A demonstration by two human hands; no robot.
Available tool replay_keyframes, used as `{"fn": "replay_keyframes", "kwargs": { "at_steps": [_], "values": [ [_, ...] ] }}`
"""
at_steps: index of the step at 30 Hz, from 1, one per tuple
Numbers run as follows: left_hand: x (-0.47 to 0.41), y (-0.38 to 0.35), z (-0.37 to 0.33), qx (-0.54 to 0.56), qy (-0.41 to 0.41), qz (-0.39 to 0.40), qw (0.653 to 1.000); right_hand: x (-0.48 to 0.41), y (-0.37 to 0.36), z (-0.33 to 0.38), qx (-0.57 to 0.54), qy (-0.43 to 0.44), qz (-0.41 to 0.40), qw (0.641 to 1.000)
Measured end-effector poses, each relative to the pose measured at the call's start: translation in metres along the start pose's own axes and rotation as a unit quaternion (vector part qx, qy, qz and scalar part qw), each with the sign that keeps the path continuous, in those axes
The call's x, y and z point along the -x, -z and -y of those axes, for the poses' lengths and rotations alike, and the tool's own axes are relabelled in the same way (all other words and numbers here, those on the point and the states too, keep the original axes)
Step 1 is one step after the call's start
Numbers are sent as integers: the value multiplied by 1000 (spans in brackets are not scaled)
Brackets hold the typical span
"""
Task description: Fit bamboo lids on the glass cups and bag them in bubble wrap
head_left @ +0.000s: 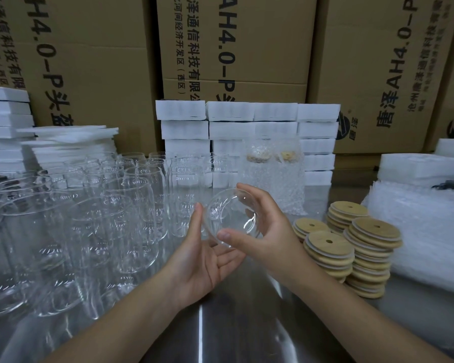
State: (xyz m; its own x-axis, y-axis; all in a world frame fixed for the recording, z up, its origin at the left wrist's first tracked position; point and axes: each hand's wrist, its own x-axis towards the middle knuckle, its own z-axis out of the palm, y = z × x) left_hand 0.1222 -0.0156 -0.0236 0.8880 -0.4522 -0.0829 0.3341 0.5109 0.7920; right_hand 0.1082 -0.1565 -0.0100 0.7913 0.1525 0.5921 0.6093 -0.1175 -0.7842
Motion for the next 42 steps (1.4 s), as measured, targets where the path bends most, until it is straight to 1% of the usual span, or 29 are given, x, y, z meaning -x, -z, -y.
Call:
{"fn": "replay_keyframes", "kwargs": {
  "at_steps": [12, 20, 42],
  "values": [
    [0, -3, 1, 5, 34, -4, 999, 0, -4, -3, -46, -13, -49, 998],
    [-1, -1, 4, -21, 46, 3, 999, 2, -3, -2, -71, -25, -56, 996],
    [-6, 3, 7, -61, 68, 4, 996, 2, -6, -1, -57, -27, -115, 991]
  ]
}}
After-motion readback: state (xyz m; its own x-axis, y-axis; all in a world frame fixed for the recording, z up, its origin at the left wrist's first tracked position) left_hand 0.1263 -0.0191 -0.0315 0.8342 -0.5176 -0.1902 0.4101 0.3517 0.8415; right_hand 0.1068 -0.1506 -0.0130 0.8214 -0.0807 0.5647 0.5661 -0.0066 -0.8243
